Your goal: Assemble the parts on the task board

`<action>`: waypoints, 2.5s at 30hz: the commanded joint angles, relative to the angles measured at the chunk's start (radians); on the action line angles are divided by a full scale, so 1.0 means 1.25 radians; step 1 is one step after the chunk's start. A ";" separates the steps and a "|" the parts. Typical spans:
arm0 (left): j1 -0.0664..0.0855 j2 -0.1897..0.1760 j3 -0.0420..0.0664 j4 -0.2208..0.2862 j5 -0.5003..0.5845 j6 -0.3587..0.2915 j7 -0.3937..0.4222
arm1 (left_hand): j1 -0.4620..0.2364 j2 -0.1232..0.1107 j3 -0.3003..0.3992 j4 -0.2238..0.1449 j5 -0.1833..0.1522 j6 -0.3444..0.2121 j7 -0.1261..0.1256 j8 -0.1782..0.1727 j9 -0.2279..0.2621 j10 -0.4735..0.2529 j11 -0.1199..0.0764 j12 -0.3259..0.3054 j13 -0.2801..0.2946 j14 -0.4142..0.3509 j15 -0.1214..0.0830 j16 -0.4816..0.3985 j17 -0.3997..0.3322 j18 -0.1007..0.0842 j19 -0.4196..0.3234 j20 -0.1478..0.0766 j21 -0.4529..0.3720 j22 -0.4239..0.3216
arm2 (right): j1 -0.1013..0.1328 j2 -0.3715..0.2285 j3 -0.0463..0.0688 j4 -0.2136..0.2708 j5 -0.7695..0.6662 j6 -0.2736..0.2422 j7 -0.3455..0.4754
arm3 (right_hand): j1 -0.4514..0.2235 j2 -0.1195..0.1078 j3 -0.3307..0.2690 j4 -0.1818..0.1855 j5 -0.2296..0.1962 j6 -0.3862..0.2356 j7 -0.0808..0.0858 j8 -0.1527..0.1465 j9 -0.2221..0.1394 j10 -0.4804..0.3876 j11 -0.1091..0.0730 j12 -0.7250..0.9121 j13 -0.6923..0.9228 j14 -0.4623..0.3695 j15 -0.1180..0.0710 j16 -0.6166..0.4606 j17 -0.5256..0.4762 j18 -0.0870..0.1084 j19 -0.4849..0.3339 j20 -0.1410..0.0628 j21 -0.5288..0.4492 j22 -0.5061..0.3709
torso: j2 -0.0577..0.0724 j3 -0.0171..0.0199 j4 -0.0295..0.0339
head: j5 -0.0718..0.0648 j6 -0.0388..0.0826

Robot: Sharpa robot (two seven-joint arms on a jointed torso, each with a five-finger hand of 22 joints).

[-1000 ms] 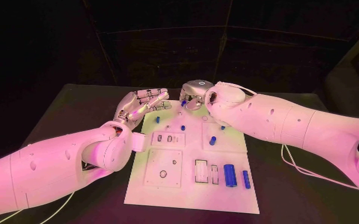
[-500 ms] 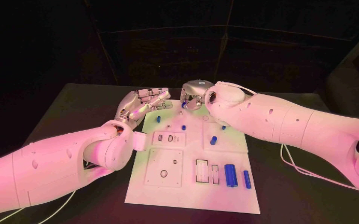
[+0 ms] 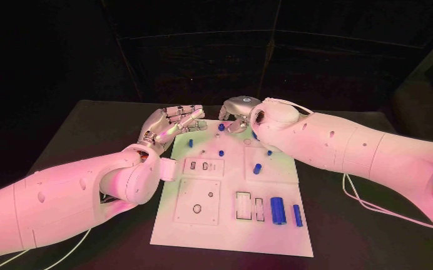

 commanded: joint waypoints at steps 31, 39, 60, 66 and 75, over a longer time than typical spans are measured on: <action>0.003 -0.004 0.001 -0.033 0.002 0.022 -0.002 | 0.009 0.012 0.000 -0.010 0.002 0.001 0.033 -0.002 0.000 -0.005 0.000 -0.004 0.000 0.005 -0.002 -0.008 -0.002 0.004 0.009 -0.001 -0.005 -0.003 | 0.002 -0.231 0.000 0.153 0.175 0.047 -0.078 | 0.028 -0.022 -0.230 0.201 0.094 0.023 -0.052 0.037 0.005 0.309 -0.073 0.755 0.736 0.052 -0.051 0.161 0.306 -0.039 0.152 -0.051 0.116 0.227 | -0.006 0.0035 -0.0078 | -0.023 0.005; 0.003 -0.003 0.001 -0.037 0.002 0.021 -0.005 | 0.013 0.013 0.001 -0.014 0.003 0.001 0.033 -0.003 0.000 -0.005 -0.001 -0.004 0.000 0.005 -0.002 -0.009 -0.002 0.004 0.010 -0.001 -0.006 -0.004 | 0.002 -0.228 -0.001 0.141 0.166 0.055 -0.079 | 0.049 -0.022 -0.240 0.200 0.094 0.014 -0.049 0.041 0.005 0.318 -0.071 0.793 0.780 0.053 -0.049 0.165 0.318 -0.039 0.152 -0.049 0.117 0.229 | -0.006 0.0030 -0.0089 | -0.024 0.004; 0.003 -0.001 0.001 -0.040 0.002 0.021 -0.007 | 0.015 0.015 0.002 -0.018 0.004 0.000 0.033 -0.003 0.000 -0.006 0.000 -0.005 0.000 0.005 -0.002 -0.010 -0.003 0.004 0.010 -0.001 -0.007 -0.004 | 0.002 -0.214 -0.001 0.124 0.161 0.081 -0.092 | 0.075 -0.004 -0.241 0.200 0.110 0.005 -0.047 0.049 0.005 0.317 -0.069 0.812 0.808 0.055 -0.047 0.169 0.326 -0.040 0.152 -0.046 0.119 0.233 | -0.005 0.0031 -0.0085 | -0.022 0.001; 0.003 -0.001 0.001 -0.041 0.002 0.021 -0.008 | 0.016 0.015 0.002 -0.018 0.004 0.000 0.033 -0.003 0.000 -0.006 0.000 -0.005 0.000 0.005 -0.002 -0.010 -0.003 0.004 0.010 -0.001 -0.007 -0.004 | 0.002 -0.213 -0.001 0.123 0.155 0.082 -0.095 | 0.099 0.006 -0.233 0.190 0.143 0.009 -0.048 0.058 0.007 0.319 -0.070 0.823 0.823 0.055 -0.048 0.170 0.330 -0.040 0.152 -0.047 0.120 0.234 | -0.005 0.0029 -0.0083 | -0.022 0.000; 0.003 0.000 0.001 -0.041 0.002 0.020 -0.011 | 0.016 0.015 0.002 -0.018 0.004 0.000 0.033 -0.003 0.000 -0.006 0.000 -0.005 0.000 0.005 -0.002 -0.010 -0.003 0.004 0.010 -0.001 -0.008 -0.005 | 0.002 -0.212 -0.001 0.125 0.149 0.076 -0.093 | 0.125 0.019 -0.211 0.177 0.114 0.014 -0.048 0.068 0.007 0.320 -0.071 0.829 0.834 0.056 -0.049 0.172 0.336 -0.041 0.154 -0.047 0.123 0.240 | -0.005 0.0032 -0.0085 | -0.024 -0.001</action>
